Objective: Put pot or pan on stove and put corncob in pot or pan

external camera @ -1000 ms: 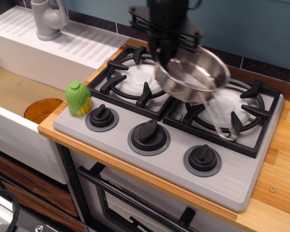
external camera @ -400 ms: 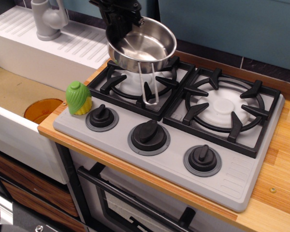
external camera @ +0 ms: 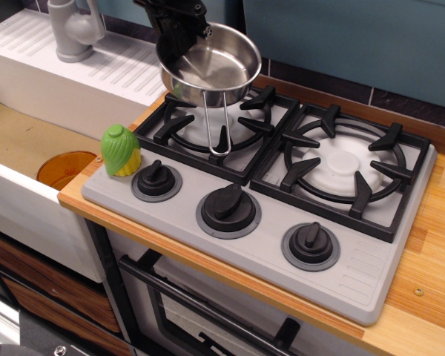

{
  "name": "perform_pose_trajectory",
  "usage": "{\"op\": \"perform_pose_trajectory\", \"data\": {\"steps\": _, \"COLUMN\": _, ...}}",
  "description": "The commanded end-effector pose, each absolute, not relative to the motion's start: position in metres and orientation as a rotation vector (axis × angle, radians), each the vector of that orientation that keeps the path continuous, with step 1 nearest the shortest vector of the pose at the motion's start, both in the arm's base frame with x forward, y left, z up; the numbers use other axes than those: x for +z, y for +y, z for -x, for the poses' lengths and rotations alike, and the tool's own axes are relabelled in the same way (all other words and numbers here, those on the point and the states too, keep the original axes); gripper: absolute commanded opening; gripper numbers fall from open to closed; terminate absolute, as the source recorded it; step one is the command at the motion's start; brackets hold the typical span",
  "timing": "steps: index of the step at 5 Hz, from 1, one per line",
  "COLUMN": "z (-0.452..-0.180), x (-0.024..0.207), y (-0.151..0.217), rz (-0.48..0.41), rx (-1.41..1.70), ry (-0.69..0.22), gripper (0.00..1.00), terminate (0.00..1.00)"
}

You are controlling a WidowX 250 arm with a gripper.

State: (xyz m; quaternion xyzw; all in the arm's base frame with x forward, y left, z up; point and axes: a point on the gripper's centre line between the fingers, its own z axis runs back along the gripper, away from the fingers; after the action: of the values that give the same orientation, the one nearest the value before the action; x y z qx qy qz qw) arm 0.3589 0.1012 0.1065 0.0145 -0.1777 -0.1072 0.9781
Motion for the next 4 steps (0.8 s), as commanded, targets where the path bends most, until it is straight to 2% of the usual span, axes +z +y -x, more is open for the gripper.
{"op": "perform_pose_trajectory", "data": {"steps": 1, "z": -0.3639, "x": 0.1176, "y": 0.0999, "rz": -0.032, "rx": -0.215, "ry": -0.396, "gripper": 0.0, "terminate": 0.0}}
{"op": "perform_pose_trajectory", "data": {"steps": 3, "z": -0.3627, "x": 0.1151, "y": 0.1004, "rz": -0.015, "rx": -0.233, "ry": -0.405, "gripper": 0.0, "terminate": 0.0}}
{"op": "perform_pose_trajectory", "data": {"steps": 4, "z": -0.3593, "x": 0.1149, "y": 0.1002, "rz": -0.012, "rx": -0.242, "ry": -0.403, "gripper": 1.0, "terminate": 0.0}}
